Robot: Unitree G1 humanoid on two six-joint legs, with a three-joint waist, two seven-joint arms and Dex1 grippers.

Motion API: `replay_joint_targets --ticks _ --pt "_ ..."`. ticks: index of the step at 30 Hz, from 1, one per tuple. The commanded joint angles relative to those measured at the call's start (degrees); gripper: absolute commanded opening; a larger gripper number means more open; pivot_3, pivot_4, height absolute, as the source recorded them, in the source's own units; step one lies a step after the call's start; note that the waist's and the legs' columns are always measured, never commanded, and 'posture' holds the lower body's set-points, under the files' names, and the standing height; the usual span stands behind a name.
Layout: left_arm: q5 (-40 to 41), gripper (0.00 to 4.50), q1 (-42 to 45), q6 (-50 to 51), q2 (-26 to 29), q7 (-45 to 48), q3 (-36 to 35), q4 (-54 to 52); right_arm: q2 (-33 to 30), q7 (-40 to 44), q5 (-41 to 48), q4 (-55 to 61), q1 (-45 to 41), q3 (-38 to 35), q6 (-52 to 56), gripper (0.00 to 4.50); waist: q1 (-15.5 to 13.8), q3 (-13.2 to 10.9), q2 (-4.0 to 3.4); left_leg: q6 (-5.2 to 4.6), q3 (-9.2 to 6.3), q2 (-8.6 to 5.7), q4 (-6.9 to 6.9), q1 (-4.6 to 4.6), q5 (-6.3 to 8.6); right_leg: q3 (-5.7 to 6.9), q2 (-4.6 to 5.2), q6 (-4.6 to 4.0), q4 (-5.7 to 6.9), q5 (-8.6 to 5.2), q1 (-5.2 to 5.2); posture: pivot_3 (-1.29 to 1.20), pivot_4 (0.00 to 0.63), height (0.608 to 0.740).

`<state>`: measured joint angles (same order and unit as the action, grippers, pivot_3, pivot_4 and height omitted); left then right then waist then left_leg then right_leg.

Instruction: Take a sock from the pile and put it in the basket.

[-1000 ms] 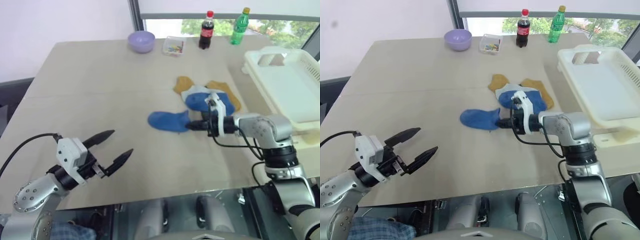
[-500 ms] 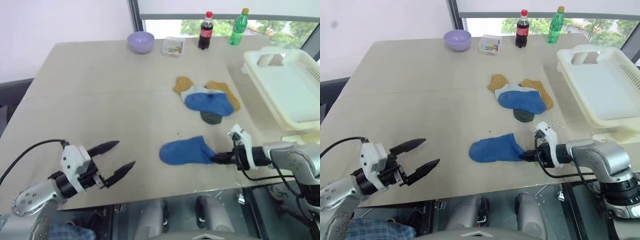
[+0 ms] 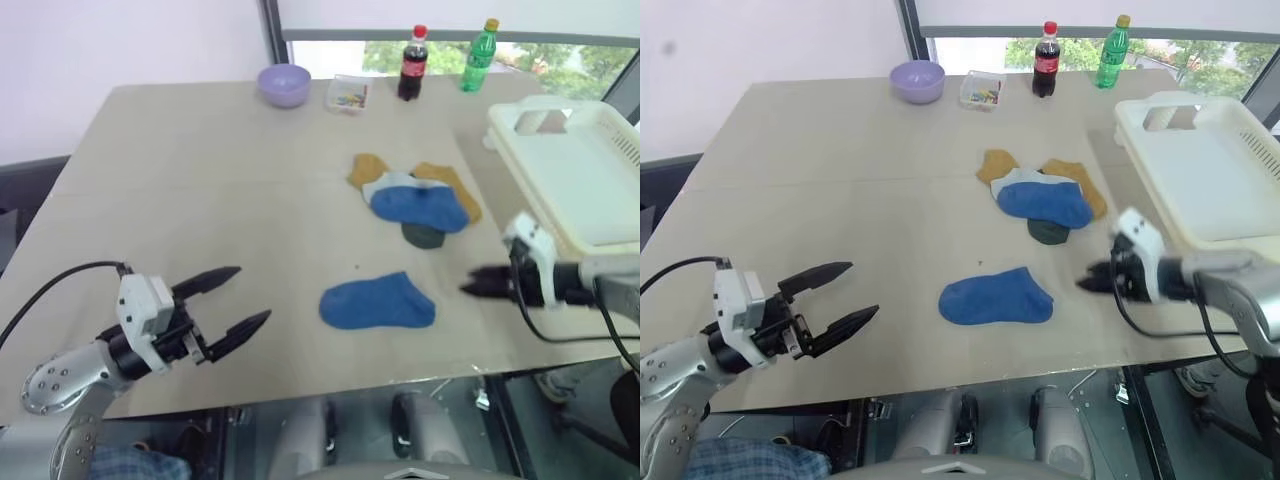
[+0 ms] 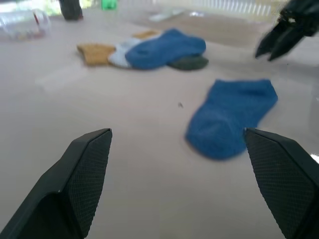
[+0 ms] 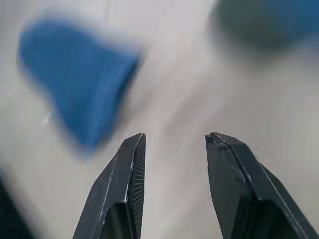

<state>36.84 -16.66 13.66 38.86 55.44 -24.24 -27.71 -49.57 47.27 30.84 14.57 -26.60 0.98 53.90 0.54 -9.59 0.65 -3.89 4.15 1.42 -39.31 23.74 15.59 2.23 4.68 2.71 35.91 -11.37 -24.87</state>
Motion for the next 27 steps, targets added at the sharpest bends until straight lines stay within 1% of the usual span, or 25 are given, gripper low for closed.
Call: replay_joint_targets --ticks 1,3,6,10,12,15,19,27 --pt "1.4 4.5 2.9 -0.1 0.9 0.3 -0.8 1.7 5.6 -3.9 -12.9 -7.9 -5.5 7.3 -18.5 1.95 0.1 0.0 0.05 0.01 -0.02 0.01 0.01 0.01 0.0 0.01 -0.03 -0.01 -0.01 0.0 0.0 0.0 0.15 0.733" --pt "1.3 4.5 5.0 -0.2 1.4 0.4 -0.9 3.2 9.9 -5.5 -17.5 -14.0 -9.0 9.9 -25.7 1.95 0.1 0.0 0.05 0.21 0.01 -0.02 0.02 0.04 -0.12 0.0 -0.04 -0.02 -0.02 0.0 0.0 0.0 0.15 0.733" --pt "0.8 4.5 7.7 0.0 2.4 1.1 -0.7 5.8 15.6 -6.6 -21.4 -22.3 -13.2 11.7 -32.3 1.95 0.1 0.0 0.02 0.27 0.08 -0.08 0.01 0.15 -0.16 -0.03 -0.03 0.17 -0.04 0.12 -0.07 0.0 0.15 0.733" --pt "0.7 4.5 10.5 0.2 3.0 1.7 0.0 8.2 21.5 -5.8 -25.8 -32.7 -18.0 14.1 -41.6 1.95 0.2 0.0 0.01 0.27 0.08 -0.09 0.01 0.16 -0.17 -0.03 0.0 0.2 -0.06 0.13 -0.06 0.0 0.15 0.733" --pt "0.6 4.5 10.7 0.1 2.8 1.8 0.1 8.3 23.4 -5.6 -27.4 -36.6 -19.7 14.6 -44.2 1.95 0.3 0.0 0.01 0.28 0.08 -0.08 0.02 0.16 -0.17 -0.03 0.0 0.2 -0.05 0.14 -0.07 0.0 0.15 0.733" --pt "0.5 4.5 10.5 0.0 2.5 1.6 0.1 7.8 24.7 -4.1 -28.6 -39.5 -20.4 14.7 -45.8 1.95 0.2 0.0 0.01 0.29 0.07 -0.06 0.03 0.15 -0.17 -0.02 0.0 0.2 -0.03 0.14 -0.06 0.0 0.15 0.733" --pt "0.3 4.5 10.0 -0.1 2.1 0.8 -0.1 7.0 25.0 -1.9 -29.7 -40.5 -20.0 14.7 -44.7 1.95 0.3 0.0 0.0 0.29 0.08 -0.05 0.03 0.15 -0.17 -0.02 0.02 0.2 -0.02 0.14 -0.07 0.0 0.15 0.733" --pt "0.1 4.5 8.3 -0.2 1.2 -0.2 0.2 5.9 27.0 -2.3 -32.4 -45.9 -21.7 14.1 -47.9 1.95 0.5 0.0 -0.01 0.35 0.08 -0.03 0.03 0.09 -0.21 -0.02 0.01 0.18 0.04 0.14 -0.06 0.0 0.15 0.733"
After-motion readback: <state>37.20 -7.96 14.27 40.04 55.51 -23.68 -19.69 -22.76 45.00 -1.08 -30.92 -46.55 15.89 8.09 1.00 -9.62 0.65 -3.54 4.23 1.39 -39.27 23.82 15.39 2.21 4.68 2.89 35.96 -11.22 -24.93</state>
